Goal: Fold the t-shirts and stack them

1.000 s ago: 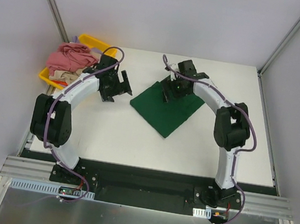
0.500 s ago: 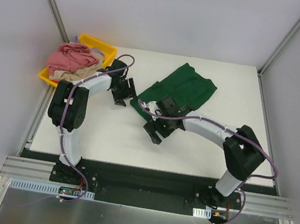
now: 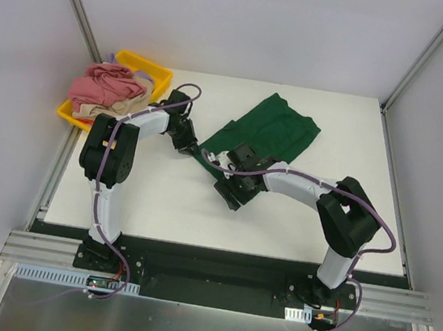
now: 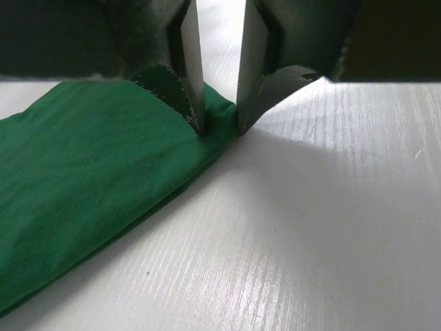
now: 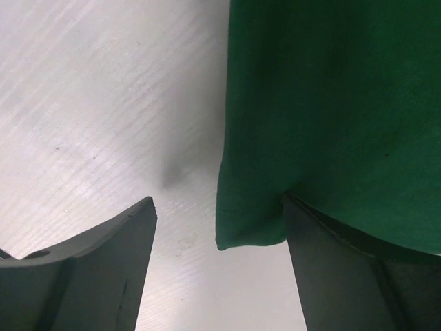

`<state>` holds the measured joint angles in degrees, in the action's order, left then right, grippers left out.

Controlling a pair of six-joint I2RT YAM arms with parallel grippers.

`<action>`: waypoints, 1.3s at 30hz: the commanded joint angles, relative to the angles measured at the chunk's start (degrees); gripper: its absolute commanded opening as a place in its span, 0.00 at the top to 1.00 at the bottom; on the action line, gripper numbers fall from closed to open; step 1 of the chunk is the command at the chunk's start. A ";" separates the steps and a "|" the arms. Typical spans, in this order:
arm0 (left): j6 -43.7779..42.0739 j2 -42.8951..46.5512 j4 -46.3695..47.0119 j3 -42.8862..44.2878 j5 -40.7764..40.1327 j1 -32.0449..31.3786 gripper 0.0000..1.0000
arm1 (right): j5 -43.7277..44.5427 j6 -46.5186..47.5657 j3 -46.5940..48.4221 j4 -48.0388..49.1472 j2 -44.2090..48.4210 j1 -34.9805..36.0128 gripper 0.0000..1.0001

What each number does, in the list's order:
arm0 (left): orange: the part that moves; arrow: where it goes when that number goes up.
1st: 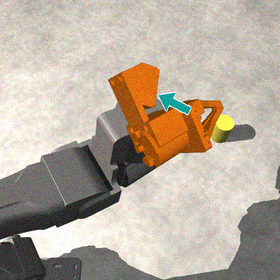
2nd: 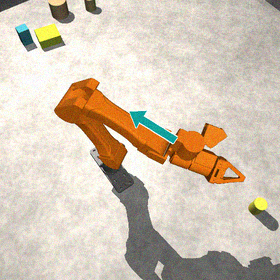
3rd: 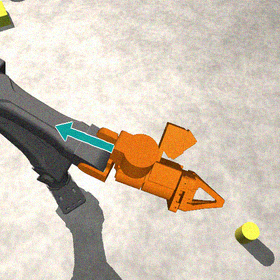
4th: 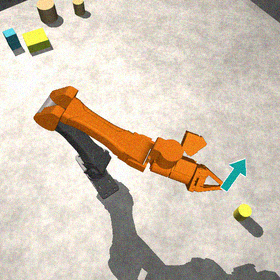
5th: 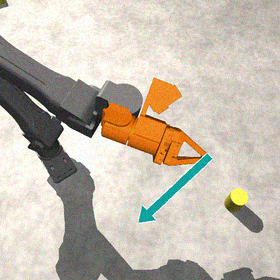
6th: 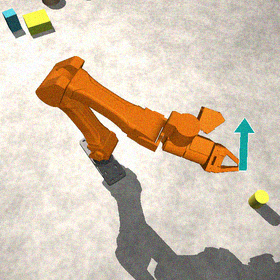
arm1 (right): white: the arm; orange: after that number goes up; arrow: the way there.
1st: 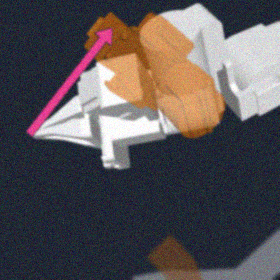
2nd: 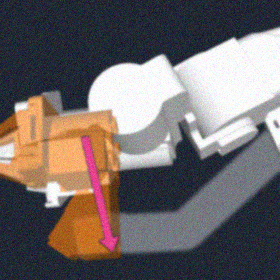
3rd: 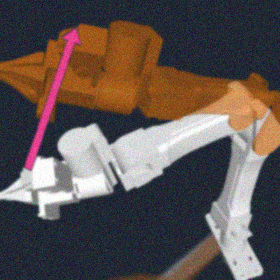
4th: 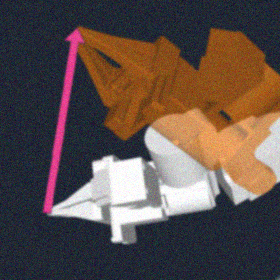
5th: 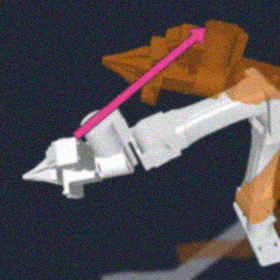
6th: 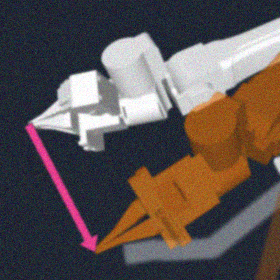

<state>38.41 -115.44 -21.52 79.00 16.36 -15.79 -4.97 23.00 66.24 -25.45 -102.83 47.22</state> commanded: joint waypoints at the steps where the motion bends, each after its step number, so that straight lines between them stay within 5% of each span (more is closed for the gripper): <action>1: 0.08 -1.81 0.51 0.90 0.52 -0.38 0.84 | 3.04 -0.24 -0.67 -0.39 -0.44 -0.20 0.25; 5: 0.34 -1.37 1.04 -1.13 -1.50 -0.38 0.89 | 3.65 -0.33 -1.11 -0.83 -0.62 -0.46 0.38; 7: 0.35 -1.63 1.04 -1.22 -1.33 -0.38 1.00 | 4.00 -0.15 -1.81 -0.83 -0.45 -0.55 0.44; 16: -1.06 9.68 2.18 -12.27 -3.44 -0.47 1.00 | -1.25 -0.68 -3.74 -3.55 4.02 -0.20 0.99; 26: 4.91 42.80 -5.02 -34.51 -10.82 -0.12 1.00 | -33.85 -5.51 -3.84 -10.13 17.47 2.17 1.00; 31: 9.04 61.00 -8.19 -43.74 -3.54 -0.47 1.00 | -43.61 -5.25 -3.74 -16.29 22.66 2.26 1.00; 39: 11.86 80.44 -13.28 -41.57 -4.84 -1.17 1.00 | -53.38 -11.05 -7.35 -10.41 30.66 2.44 1.00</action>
<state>48.47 -40.69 -31.75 34.02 13.21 -16.78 -48.60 15.33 60.14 -37.45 -76.93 49.34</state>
